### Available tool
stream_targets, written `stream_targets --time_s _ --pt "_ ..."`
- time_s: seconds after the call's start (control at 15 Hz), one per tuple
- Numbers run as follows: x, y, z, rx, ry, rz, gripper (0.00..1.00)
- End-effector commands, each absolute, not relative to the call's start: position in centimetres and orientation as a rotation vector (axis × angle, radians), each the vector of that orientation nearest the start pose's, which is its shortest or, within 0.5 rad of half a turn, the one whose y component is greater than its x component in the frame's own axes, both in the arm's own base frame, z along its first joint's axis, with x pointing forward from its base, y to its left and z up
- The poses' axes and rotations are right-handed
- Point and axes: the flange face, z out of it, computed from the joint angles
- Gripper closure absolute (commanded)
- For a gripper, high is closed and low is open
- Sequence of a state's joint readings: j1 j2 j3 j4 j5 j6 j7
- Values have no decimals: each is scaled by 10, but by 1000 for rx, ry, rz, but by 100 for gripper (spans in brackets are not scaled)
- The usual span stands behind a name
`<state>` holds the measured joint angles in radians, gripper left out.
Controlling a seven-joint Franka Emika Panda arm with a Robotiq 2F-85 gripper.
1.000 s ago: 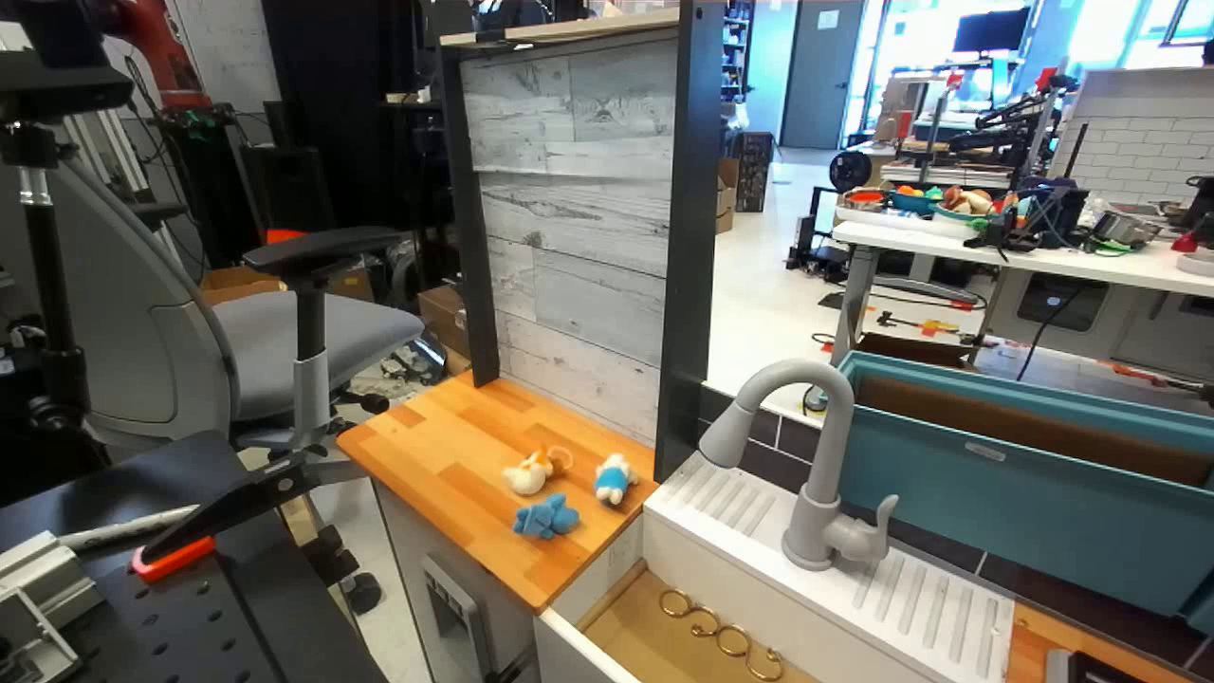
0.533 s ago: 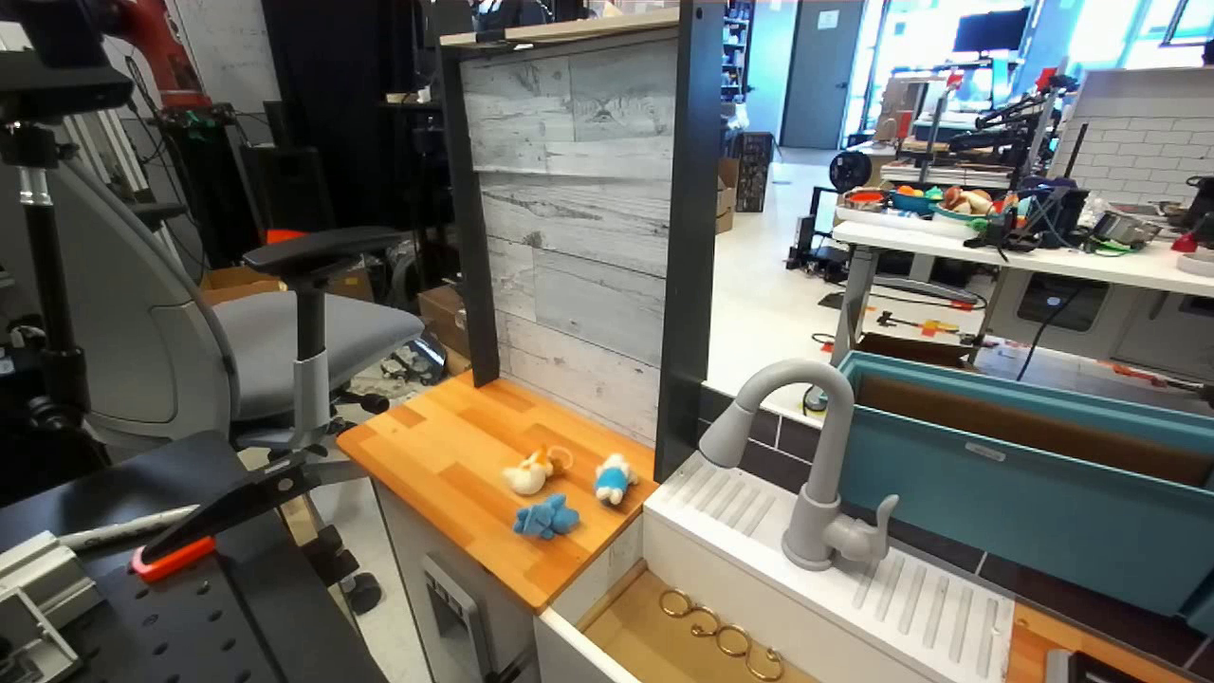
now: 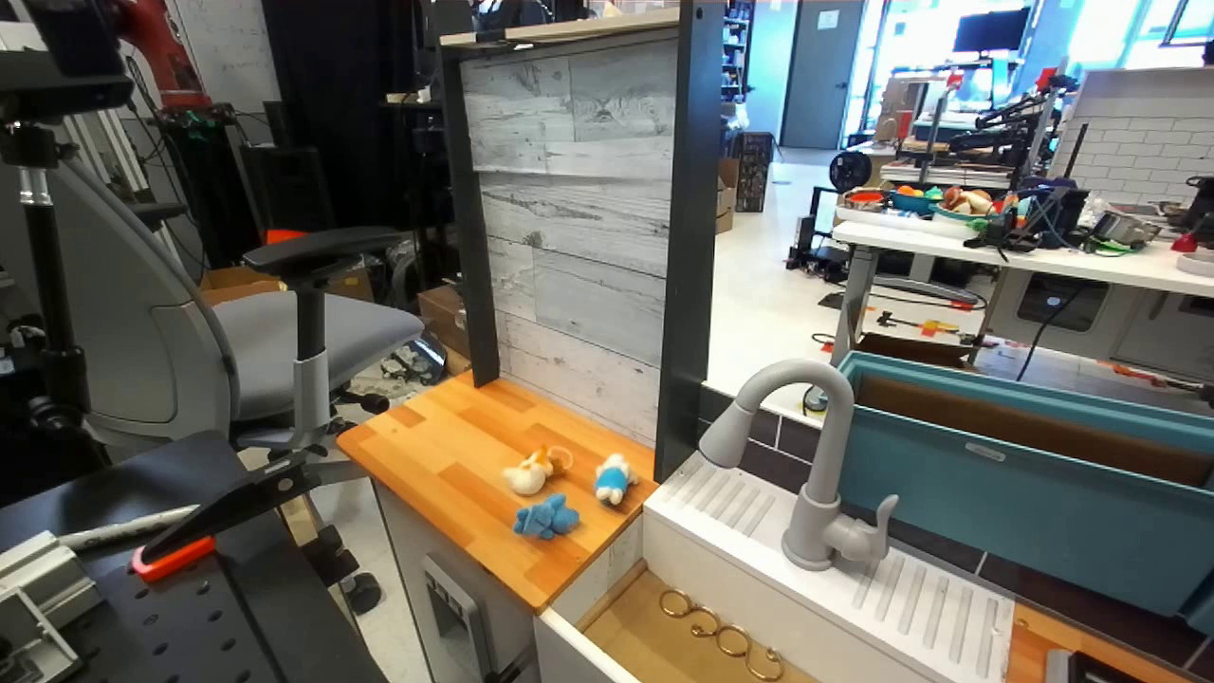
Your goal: Turn the tap faucet to the right
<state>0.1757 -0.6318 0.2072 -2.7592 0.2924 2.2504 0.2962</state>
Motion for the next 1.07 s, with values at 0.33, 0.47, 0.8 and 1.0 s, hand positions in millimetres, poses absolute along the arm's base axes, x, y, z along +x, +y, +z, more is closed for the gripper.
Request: stream_targets --time_s 0.33,0.47,0.8,1.0 --pt "394 79 369 -2999 282 -352 0" --pt "412 66 353 -3017 314 -406 0" --pt "455 41 304 -3062 375 -446 0" --pt "473 30 278 -3103 409 -431 0"
